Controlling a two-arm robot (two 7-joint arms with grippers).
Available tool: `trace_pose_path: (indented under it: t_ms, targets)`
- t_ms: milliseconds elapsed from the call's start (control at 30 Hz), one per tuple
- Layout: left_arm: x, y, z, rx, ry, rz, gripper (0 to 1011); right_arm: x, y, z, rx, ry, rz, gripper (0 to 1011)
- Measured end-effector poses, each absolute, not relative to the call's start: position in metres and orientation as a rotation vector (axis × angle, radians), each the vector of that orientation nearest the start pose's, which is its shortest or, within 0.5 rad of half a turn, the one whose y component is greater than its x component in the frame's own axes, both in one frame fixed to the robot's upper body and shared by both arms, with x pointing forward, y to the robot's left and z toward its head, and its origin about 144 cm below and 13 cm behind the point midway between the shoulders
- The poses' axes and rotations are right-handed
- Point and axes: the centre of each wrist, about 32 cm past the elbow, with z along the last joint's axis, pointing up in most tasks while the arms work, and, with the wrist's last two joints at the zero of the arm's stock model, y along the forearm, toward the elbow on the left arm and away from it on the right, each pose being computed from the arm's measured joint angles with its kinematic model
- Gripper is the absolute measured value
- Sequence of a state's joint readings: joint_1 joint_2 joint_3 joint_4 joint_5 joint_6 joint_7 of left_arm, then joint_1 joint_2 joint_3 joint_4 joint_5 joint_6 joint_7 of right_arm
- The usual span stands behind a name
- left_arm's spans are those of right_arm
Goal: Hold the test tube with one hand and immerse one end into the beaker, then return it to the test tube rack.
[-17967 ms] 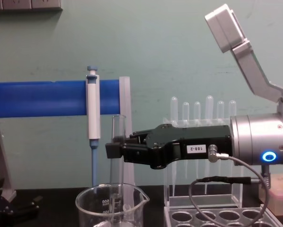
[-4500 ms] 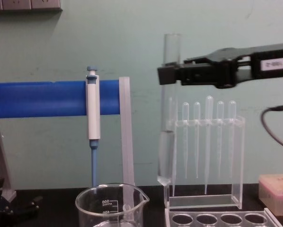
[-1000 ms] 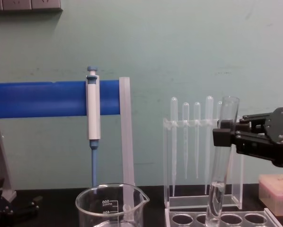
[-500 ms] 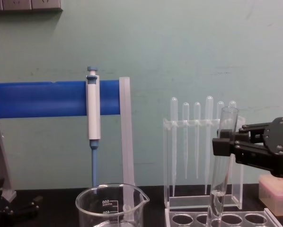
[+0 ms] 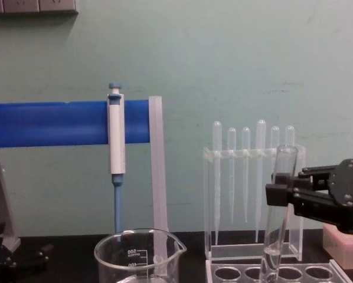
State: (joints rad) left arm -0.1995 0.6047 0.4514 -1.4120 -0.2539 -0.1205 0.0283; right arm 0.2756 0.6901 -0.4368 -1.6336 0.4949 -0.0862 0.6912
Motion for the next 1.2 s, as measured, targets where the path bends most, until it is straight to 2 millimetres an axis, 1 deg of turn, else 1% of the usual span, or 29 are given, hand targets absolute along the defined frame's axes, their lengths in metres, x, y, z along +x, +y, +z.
trace_pose_path:
  t_ms: [367,1200]
  targets:
    - [0.489,0.310,1.140,0.304,-0.285,1.248,1000,0.503,-0.301,1.222,-0.132,-0.228,-0.503,224]
    - [0.489,0.310,1.140,0.304,-0.285,1.248,1000,0.507,-0.298,1.207,-0.139,-0.211,-0.500,224]
